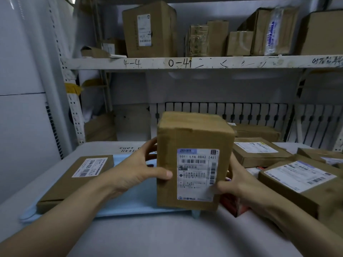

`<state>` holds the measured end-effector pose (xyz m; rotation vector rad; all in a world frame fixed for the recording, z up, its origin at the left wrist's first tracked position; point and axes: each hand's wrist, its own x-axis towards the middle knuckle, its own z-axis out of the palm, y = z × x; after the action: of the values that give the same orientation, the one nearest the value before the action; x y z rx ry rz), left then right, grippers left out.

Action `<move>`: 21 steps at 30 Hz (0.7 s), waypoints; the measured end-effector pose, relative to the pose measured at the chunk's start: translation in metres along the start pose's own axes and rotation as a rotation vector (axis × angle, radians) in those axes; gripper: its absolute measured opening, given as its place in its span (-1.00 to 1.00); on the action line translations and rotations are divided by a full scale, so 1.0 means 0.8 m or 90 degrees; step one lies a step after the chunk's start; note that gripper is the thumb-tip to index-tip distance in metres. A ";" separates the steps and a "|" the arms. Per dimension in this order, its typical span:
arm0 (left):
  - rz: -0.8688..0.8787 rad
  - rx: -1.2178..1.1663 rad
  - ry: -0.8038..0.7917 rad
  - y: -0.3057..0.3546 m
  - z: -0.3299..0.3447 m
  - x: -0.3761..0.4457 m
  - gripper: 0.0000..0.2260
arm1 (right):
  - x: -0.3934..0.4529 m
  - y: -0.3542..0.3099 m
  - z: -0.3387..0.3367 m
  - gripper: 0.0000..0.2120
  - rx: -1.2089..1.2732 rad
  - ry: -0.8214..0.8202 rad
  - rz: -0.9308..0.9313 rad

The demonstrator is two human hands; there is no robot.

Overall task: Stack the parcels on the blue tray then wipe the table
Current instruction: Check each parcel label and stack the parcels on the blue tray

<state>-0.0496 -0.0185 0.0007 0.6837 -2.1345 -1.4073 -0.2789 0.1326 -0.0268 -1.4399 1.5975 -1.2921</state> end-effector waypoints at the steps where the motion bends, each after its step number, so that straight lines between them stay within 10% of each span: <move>1: 0.006 0.033 -0.001 0.000 -0.002 -0.002 -0.16 | -0.002 -0.002 0.001 -0.10 -0.026 -0.002 -0.010; 21: 0.106 0.111 0.040 -0.007 -0.005 -0.011 -0.20 | 0.002 0.008 0.007 0.04 -0.193 0.064 -0.178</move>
<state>-0.0399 -0.0172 -0.0045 0.5907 -2.2261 -1.1080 -0.2767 0.1292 -0.0347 -1.8644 1.7646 -1.3349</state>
